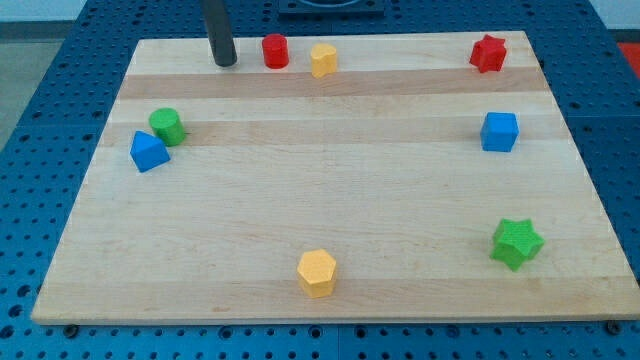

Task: Push the red circle into the yellow heart

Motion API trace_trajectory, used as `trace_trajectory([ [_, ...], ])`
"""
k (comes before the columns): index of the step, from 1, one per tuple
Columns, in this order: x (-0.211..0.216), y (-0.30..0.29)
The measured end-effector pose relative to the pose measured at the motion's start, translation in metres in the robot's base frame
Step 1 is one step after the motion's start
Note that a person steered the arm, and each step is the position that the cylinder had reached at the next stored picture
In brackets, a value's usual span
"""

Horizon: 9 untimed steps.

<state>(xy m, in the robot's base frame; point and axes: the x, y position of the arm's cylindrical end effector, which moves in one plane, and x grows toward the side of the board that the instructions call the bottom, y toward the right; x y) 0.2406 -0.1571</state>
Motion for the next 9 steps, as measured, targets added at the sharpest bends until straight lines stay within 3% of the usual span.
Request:
trace_trajectory([
  [1,-0.019,0.024],
  [4,-0.019,0.035],
  [7,-0.003,0.092],
  [8,-0.003,0.085],
  [9,0.003,0.029],
])
